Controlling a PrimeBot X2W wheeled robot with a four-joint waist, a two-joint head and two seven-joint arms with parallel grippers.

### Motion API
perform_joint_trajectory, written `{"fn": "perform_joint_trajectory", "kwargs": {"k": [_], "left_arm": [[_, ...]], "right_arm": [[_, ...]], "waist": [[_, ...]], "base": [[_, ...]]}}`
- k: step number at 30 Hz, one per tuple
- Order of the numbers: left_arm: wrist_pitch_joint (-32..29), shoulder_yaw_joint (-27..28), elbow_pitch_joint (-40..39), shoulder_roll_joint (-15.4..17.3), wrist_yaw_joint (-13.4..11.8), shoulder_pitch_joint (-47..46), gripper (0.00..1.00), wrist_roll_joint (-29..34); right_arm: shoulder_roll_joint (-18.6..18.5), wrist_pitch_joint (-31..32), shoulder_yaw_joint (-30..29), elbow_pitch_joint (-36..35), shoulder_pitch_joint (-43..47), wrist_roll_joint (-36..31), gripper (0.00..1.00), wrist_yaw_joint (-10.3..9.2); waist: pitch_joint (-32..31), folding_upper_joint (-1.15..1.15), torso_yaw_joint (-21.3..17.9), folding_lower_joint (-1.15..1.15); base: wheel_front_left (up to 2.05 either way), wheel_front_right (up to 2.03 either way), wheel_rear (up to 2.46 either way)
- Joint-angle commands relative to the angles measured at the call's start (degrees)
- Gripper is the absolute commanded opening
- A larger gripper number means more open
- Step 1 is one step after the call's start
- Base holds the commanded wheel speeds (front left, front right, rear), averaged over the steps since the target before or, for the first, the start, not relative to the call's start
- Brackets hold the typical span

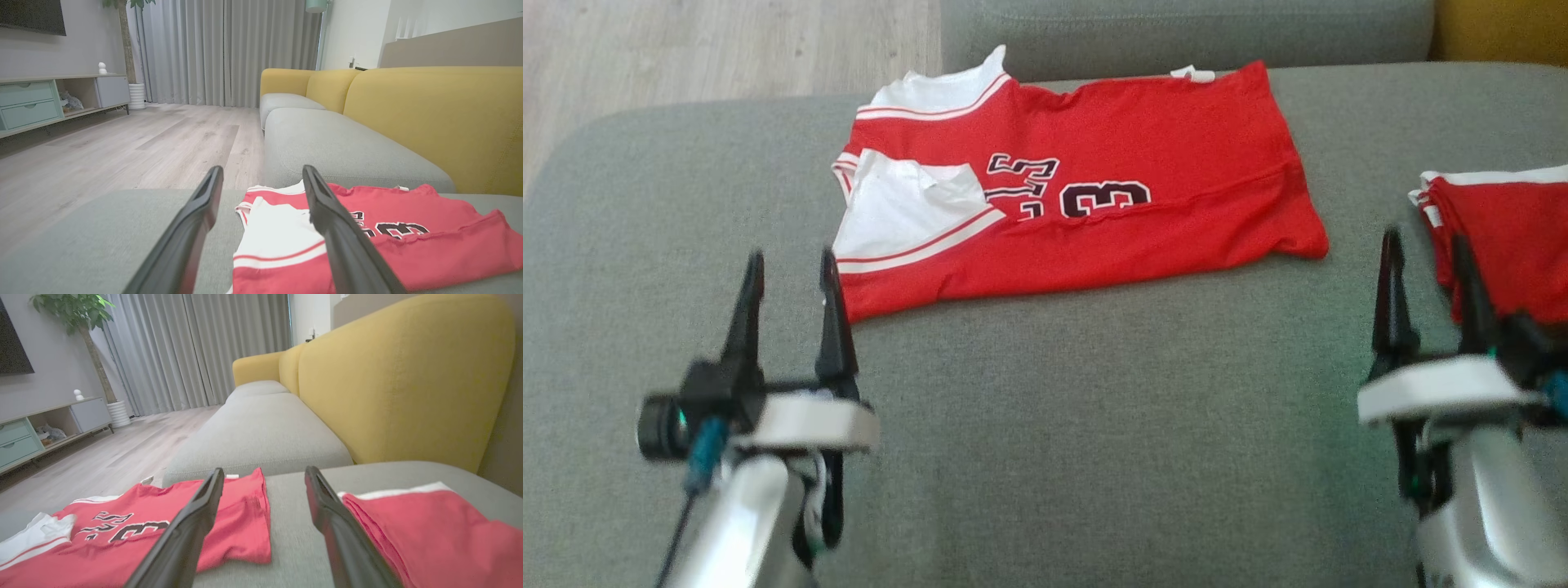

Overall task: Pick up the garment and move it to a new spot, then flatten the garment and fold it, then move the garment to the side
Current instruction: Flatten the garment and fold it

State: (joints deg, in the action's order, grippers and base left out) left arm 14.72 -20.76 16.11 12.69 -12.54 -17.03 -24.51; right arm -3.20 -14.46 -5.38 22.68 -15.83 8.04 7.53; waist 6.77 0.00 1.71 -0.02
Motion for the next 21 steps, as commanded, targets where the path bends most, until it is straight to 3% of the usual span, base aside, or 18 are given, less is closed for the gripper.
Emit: {"fn": "perform_joint_trajectory", "kwargs": {"k": [1, 10, 15, 21], "left_arm": [[0.27, 3.29, -2.27, 0.19, 0.29, -0.25, 1.00, 1.10], [0.28, 8.19, -1.28, -2.90, 4.04, 3.83, 1.00, 5.42], [-0.19, 7.45, 5.93, -2.87, 6.15, 0.90, 1.00, 6.19], [-3.14, 7.78, 14.72, -1.91, 6.37, -4.10, 1.00, 5.78]], "right_arm": [[0.28, -0.52, 2.16, -3.17, 0.13, 1.00, 1.00, -0.04], [0.31, -0.53, 4.36, -7.28, 5.69, 1.61, 1.00, -0.04], [0.32, -0.53, 5.62, -8.20, 4.87, 2.00, 1.00, -0.04], [0.32, -0.53, 7.13, -9.34, 3.87, 2.60, 1.00, -0.04]], "waist": [[-0.63, 0.00, 0.11, 0.02], [-0.70, 0.00, -1.12, 0.02], [0.61, 0.00, -2.34, 0.02], [2.99, 0.00, -3.94, 0.02]], "base": [[0.00, 0.00, 0.00], [0.00, 0.00, 0.00], [0.00, 0.00, 0.00], [0.00, 0.00, 0.00]]}}
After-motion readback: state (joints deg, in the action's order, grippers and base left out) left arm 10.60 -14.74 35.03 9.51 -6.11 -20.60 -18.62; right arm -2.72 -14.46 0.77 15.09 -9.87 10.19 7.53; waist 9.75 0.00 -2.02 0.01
